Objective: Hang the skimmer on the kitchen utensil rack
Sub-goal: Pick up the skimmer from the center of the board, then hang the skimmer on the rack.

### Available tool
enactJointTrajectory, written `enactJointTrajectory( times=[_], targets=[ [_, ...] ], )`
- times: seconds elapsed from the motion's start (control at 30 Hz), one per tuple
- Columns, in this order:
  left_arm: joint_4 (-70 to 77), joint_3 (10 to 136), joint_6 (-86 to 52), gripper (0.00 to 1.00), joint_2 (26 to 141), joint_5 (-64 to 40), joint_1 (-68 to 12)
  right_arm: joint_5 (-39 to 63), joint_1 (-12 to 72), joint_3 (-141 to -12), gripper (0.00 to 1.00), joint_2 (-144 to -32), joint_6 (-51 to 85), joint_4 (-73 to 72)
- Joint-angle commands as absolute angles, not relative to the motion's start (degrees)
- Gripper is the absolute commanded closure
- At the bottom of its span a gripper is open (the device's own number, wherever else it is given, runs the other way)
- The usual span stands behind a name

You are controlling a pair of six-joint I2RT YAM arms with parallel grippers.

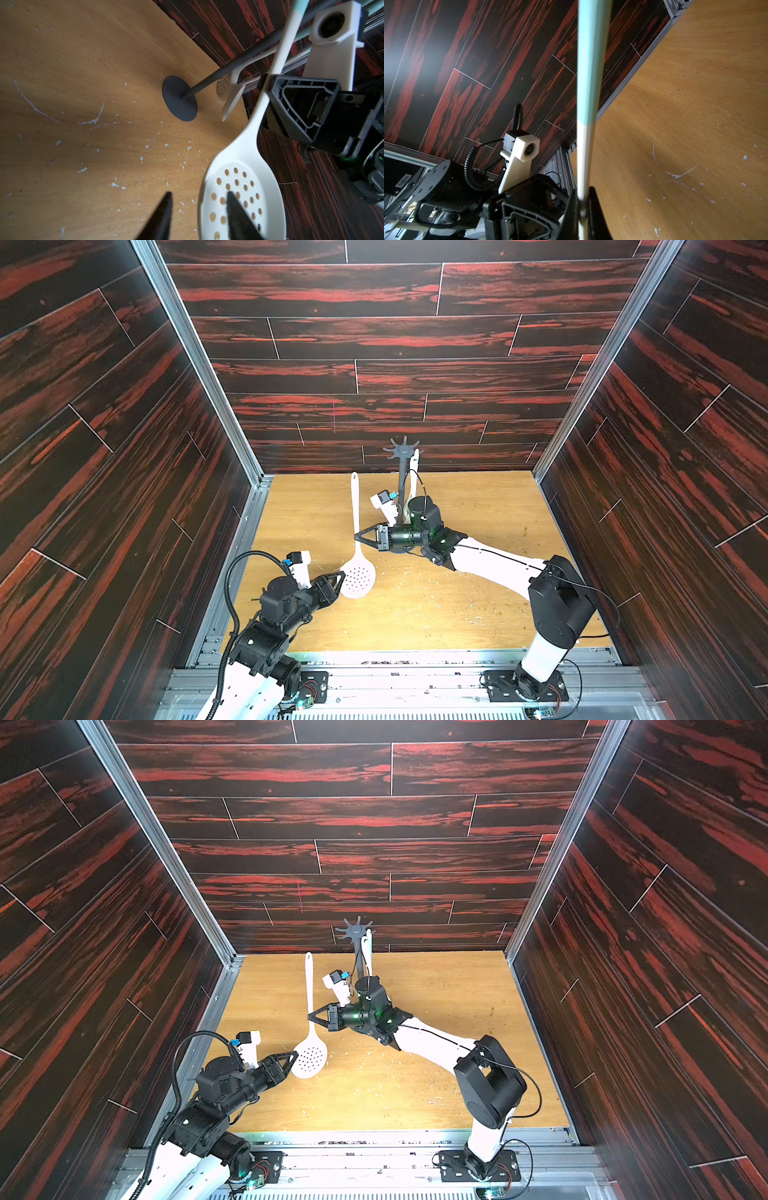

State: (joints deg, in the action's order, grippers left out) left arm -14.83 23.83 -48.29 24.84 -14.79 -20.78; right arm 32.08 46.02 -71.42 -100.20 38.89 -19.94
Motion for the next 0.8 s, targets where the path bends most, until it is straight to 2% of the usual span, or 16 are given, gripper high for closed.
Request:
enactJointTrajectory(
  times=[0.0,0.1,0.27,0.47,0.77],
  targets=[
    [-16.8,28.6,-44.4,0.18,23.8,-14.2,-20.5,31.5,46.6,-70.7,1.00,-95.0,36.1,-19.8],
    [-20.6,33.4,-42.1,0.01,23.8,-11.3,-20.5,31.2,46.6,-71.6,1.00,-92.5,33.6,-16.7],
    [-24.1,39.9,-36.9,0.00,25.2,-6.7,-20.5,30.7,46.5,-73.5,1.00,-88.5,29.4,-11.3],
    [-28.3,44.4,-32.4,0.00,33.9,0.4,-20.4,30.7,44.8,-72.2,1.00,-83.5,28.1,-9.2],
    [-20.3,40.9,-33.4,0.00,42.0,-1.0,-19.6,36.5,38.5,-63.7,1.00,-78.9,33.8,-17.8]
  ],
)
